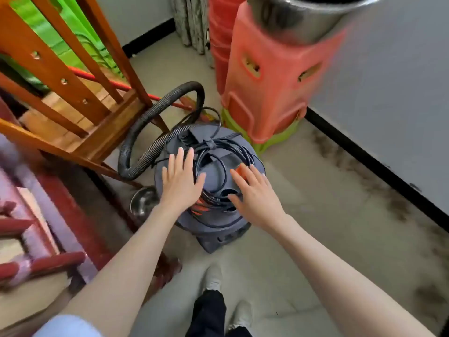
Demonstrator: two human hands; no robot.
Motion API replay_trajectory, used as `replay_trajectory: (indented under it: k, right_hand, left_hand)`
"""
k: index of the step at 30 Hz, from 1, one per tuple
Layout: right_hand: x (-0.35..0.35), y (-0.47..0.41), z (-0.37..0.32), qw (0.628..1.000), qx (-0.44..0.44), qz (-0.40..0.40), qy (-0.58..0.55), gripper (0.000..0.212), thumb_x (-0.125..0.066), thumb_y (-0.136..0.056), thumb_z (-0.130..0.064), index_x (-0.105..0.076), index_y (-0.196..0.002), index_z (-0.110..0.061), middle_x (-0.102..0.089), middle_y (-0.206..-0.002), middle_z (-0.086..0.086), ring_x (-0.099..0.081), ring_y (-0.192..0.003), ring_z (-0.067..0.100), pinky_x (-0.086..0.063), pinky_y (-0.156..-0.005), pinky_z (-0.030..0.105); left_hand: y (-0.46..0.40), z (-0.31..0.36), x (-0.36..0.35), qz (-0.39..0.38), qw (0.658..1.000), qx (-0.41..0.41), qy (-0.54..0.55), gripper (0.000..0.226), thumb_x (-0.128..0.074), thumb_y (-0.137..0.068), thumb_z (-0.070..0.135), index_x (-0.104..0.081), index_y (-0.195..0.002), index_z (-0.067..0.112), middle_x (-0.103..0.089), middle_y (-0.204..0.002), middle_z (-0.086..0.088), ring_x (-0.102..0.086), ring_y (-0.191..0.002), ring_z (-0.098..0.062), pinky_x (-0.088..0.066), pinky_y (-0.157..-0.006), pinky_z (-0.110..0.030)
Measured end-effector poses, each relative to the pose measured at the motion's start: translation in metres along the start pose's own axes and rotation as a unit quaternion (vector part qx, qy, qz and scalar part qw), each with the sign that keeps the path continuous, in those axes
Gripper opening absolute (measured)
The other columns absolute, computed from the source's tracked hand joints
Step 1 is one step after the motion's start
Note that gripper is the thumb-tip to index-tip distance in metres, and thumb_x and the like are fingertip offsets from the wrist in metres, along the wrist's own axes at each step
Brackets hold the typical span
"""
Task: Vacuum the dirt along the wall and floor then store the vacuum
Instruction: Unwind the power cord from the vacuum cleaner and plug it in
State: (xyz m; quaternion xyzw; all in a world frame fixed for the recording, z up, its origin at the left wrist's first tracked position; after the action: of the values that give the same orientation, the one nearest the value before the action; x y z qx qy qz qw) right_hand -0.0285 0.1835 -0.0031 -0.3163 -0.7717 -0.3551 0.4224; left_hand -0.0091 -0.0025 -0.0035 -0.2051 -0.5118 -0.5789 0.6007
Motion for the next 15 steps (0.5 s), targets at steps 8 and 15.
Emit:
replay_trajectory:
  k: [8, 15]
  right_hand:
    - [-0.036, -0.031, 0.013, 0.996, -0.007, 0.026, 0.086, 0.07, -0.039, -0.084, -0.058, -0.053, -0.139, -0.016, -0.05, -0.144, 0.015, -0.043, -0.134, 0.039, -0.041, -0.101, 0.057]
    - [-0.027, -0.038, 0.029, 0.999, 0.005, -0.002, 0.047, 0.072, -0.038, -0.085, -0.062, -0.039, -0.148, -0.027, -0.031, -0.156, 0.01, -0.024, -0.146, 0.033, -0.023, -0.115, 0.055]
  left_hand:
    - [-0.042, -0.009, -0.009, 0.005, 1.0, -0.023, 0.001, 0.064, -0.045, -0.096, 0.036, -0.015, -0.15, 0.018, -0.016, -0.156, -0.006, -0.011, -0.144, -0.028, -0.018, -0.115, -0.047]
    - [-0.042, -0.001, -0.007, 0.019, 0.999, -0.034, 0.014, 0.06, -0.045, -0.097, 0.03, -0.021, -0.149, 0.015, -0.023, -0.155, -0.004, -0.015, -0.141, -0.028, -0.02, -0.112, -0.045]
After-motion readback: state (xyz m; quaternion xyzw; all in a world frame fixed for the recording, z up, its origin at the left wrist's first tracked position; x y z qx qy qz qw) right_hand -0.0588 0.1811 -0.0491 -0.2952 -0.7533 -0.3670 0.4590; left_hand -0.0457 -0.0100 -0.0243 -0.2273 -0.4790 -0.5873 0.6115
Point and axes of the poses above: each hand's wrist, its own y-axis away from the middle knuckle, its own x-axis out of the back of the hand, z = x × y, the point moved 1 cm from there along -y, towards the middle knuckle
